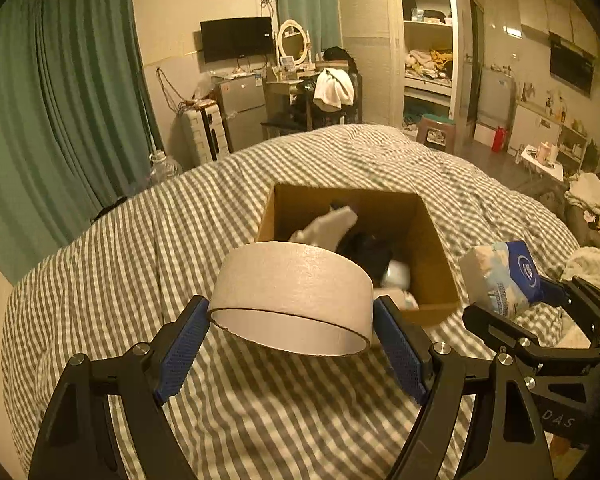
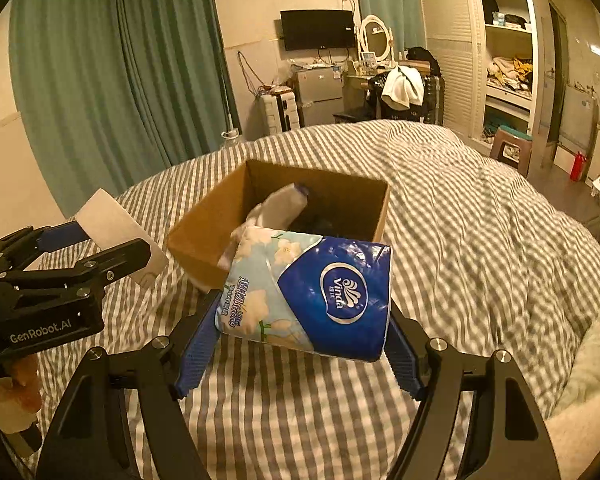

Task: Organize objects
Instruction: 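Carry tape roll and tissue pack into the box and open both tools to release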

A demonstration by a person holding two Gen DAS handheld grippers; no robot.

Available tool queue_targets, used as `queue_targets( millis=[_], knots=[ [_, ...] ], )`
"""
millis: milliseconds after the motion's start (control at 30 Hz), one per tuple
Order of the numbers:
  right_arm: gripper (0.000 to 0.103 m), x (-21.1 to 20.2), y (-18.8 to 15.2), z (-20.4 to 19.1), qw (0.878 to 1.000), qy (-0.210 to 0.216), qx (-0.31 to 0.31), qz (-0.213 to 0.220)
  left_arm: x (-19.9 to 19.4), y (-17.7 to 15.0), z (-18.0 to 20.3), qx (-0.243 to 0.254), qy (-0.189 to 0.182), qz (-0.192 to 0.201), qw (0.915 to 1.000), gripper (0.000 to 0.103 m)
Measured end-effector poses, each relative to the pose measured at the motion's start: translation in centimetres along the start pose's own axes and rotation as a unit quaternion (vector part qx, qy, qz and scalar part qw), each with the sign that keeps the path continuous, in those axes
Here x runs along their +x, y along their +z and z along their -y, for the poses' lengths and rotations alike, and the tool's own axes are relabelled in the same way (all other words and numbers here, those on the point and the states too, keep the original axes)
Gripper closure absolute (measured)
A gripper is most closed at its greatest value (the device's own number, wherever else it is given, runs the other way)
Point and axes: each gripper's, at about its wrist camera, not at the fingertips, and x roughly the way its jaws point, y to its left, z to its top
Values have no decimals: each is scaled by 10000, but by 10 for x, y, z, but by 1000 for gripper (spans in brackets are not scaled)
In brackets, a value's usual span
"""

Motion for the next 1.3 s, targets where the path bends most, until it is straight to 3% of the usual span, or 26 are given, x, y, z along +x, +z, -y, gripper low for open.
queue_targets(
  millis=[333,633,1000,1300],
  knots=[
    [29,34,58,14,9998,87,64,170,48,52,-3,71,47,121,9999,18],
    [29,76,92,32,9999,-6,71,135,111,65,8,222,-97,30,9997,18],
    [29,127,94,45,9995,-60,258,-166,151,53,19,367,-157,-114,9991,18],
    [28,139,85,41,9990,0,278,-350,148,47,20,399,-396,-49,9984,17]
  ],
)
